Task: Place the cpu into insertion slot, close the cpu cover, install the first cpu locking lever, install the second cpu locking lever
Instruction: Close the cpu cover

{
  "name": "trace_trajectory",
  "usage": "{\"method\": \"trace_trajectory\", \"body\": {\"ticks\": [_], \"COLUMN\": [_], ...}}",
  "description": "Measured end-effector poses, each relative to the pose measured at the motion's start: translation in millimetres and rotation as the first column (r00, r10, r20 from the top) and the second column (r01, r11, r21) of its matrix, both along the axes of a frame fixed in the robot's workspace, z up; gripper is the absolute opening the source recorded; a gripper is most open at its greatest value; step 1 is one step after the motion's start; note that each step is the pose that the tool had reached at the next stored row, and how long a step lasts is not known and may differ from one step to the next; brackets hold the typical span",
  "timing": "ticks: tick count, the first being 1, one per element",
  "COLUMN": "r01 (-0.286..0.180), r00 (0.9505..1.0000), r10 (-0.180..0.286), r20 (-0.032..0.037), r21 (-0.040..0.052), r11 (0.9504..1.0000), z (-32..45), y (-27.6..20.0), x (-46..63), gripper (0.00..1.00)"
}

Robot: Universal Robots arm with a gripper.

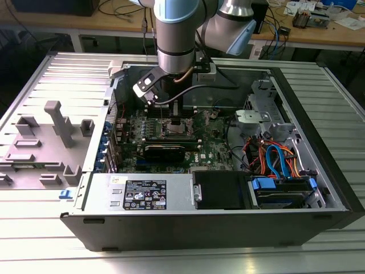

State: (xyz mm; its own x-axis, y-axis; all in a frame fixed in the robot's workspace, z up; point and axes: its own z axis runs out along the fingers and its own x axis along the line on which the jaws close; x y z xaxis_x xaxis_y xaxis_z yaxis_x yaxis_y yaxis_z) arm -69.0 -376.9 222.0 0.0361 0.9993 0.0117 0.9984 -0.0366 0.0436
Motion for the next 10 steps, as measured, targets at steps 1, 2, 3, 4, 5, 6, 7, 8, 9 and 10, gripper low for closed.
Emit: {"method": "trace_trajectory", "body": {"ticks": [1, 2, 3, 4, 5, 6, 7, 8, 9, 10], "r01": [0.000, -0.001, -0.001, -0.001, -0.001, -0.001, -0.001, -0.001, -0.001, -0.001], "r00": [1.0000, 1.0000, 1.0000, 1.0000, 1.0000, 1.0000, 1.0000, 1.0000, 1.0000, 1.0000], "r10": [0.000, 0.001, 0.001, 0.001, 0.001, 0.001, 0.001, 0.001, 0.001, 0.001], "r20": [-0.0001, -0.0002, -0.0003, -0.0005, -0.0006, -0.0006, -0.0005, -0.0006, -0.0006, -0.0006], "r21": [0.0000, -0.0004, -0.0003, -0.0003, -0.0002, -0.0002, -0.0002, -0.0003, -0.0004, -0.0003], "r11": [1.0000, 1.0000, 1.0000, 1.0000, 1.0000, 1.0000, 1.0000, 1.0000, 1.0000, 1.0000], "z": [0.0, 0.1, 0.2, 0.1, 0.1, 0.1, 0.1, 0.1, 0.5, 2.7], "y": [0.0, 0.0, 0.0, 0.0, 0.0, -0.1, -0.1, 0.0, 0.1, 0.1], "x": [0.2, 1.6, 2.3, 4.0, 5.2, 6.8, 7.7, 7.7, 7.7, 7.7], "gripper": [0.11, 0.11, 0.11, 0.11, 0.11, 0.11, 0.11, 0.11, 0.11, 0.11]}}
